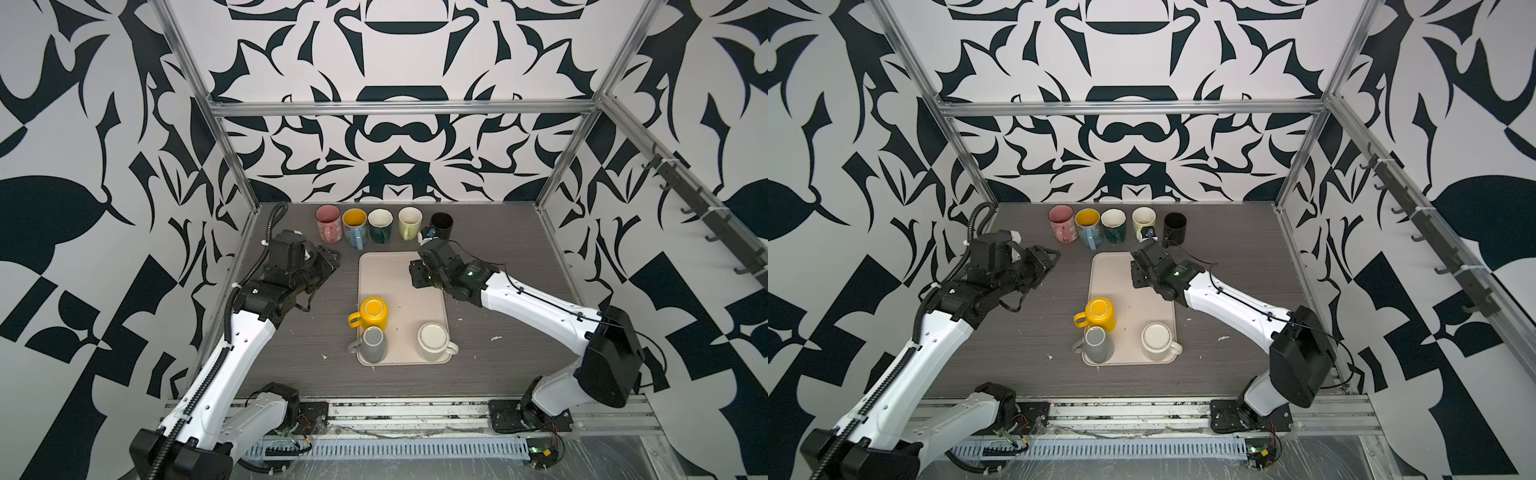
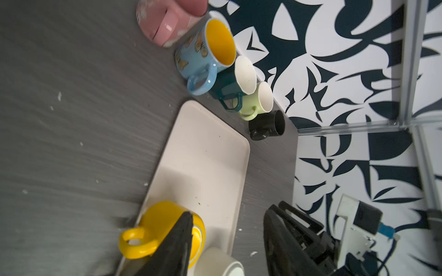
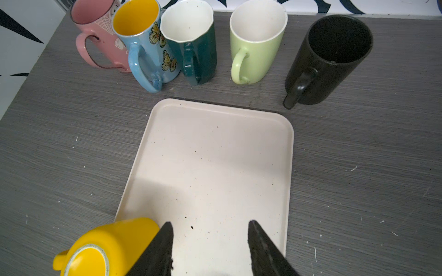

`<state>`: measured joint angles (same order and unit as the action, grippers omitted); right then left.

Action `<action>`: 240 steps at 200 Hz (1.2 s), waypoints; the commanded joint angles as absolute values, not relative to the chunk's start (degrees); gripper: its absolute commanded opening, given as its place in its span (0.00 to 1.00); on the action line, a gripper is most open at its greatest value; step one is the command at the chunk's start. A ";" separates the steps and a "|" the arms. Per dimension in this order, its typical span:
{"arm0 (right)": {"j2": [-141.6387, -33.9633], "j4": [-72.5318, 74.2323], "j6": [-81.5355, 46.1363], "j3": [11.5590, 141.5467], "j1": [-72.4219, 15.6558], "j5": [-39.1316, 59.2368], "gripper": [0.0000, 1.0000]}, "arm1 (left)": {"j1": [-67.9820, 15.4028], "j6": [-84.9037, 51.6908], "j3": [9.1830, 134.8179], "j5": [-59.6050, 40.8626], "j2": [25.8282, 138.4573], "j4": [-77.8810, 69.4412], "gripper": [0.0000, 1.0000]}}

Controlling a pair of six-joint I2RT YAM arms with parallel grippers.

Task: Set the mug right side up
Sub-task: 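Open the left gripper and move it down onto the upside-down yellow mug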

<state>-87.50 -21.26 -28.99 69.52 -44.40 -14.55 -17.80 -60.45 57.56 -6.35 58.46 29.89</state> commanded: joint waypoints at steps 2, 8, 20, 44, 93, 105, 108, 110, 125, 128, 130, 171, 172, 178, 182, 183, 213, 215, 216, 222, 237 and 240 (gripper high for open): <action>-87.19 -22.10 -30.89 72.24 -43.86 -15.07 0.54 | -16.43 -75.64 55.76 -14.02 59.83 32.13 0.50; -87.22 -22.12 -31.00 72.26 -43.62 -15.12 0.54 | -16.43 -77.23 55.46 -15.06 60.38 32.31 0.50; -87.11 -22.40 -31.25 72.17 -43.11 -15.20 0.54 | -16.28 -80.66 55.20 -16.36 61.58 33.55 0.50; -86.67 -22.80 -31.61 71.85 -41.99 -15.88 0.54 | -16.45 -88.52 53.80 -17.71 63.10 37.47 0.52; -86.23 -22.59 -32.12 71.19 -40.30 -16.70 0.54 | -16.45 -107.09 41.01 -15.59 55.38 35.11 0.52; -86.46 -22.50 -32.17 71.03 -40.09 -16.61 0.54 | -16.48 -109.10 39.78 -13.89 53.51 36.34 0.52; -86.59 -22.43 -32.17 71.03 -40.08 -16.61 0.54 | -16.52 -109.49 39.60 -13.56 53.14 36.60 0.52; -86.64 -22.48 -32.21 71.02 -40.01 -16.50 0.54 | -16.48 -109.75 39.43 -13.36 52.90 36.68 0.52; -87.04 -22.48 -32.34 71.07 -39.82 -16.38 0.54 | -16.50 -111.70 38.37 -12.72 51.61 36.62 0.52; -87.08 -22.45 -32.40 71.11 -39.82 -16.33 0.54 | -16.44 -112.04 38.18 -12.71 51.47 36.46 0.52; -87.14 -22.42 -32.42 71.04 -39.77 -16.34 0.54 | -16.50 -112.27 38.09 -12.74 51.43 36.43 0.52; -87.97 -22.32 -32.69 71.02 -39.46 -15.84 0.54 | -16.46 -113.36 37.77 -16.00 54.57 34.88 0.52; -88.02 -22.32 -32.74 71.02 -39.46 -15.88 0.54 | -16.45 -113.37 37.78 -16.13 54.71 34.89 0.52; -88.07 -22.28 -32.70 71.06 -39.38 -15.82 0.54 | -16.52 -113.00 38.06 -16.77 55.53 34.82 0.52; -88.07 -22.38 -32.70 71.06 -39.38 -15.82 0.54 | -16.48 -112.75 38.27 -17.14 56.13 34.87 0.51; -88.07 -22.35 -32.70 71.08 -39.42 -15.82 0.54 | -16.46 -112.71 38.25 -17.27 56.28 34.88 0.51; -88.12 -22.30 -32.68 71.11 -39.11 -15.73 0.54 | -16.67 -111.44 39.14 -18.89 59.65 34.65 0.51; -88.08 -22.25 -32.69 71.11 -39.11 -15.73 0.54 | -16.67 -111.35 39.18 -18.90 59.76 34.57 0.51; -88.07 -22.29 -32.65 71.10 -39.11 -15.73 0.54 | -16.68 -111.31 39.19 -18.90 59.85 34.51 0.51; -88.14 -22.26 -32.69 71.15 -39.06 -15.66 0.54 | -16.86 -111.35 39.27 -18.93 60.28 34.18 0.51; -88.24 -22.41 -32.71 71.04 -38.92 -15.47 0.54 | -17.42 -111.29 39.62 -19.09 61.22 33.33 0.51; -88.37 -22.49 -32.70 71.02 -38.93 -15.43 0.54 | -17.60 -111.27 39.83 -19.01 61.46 33.23 0.51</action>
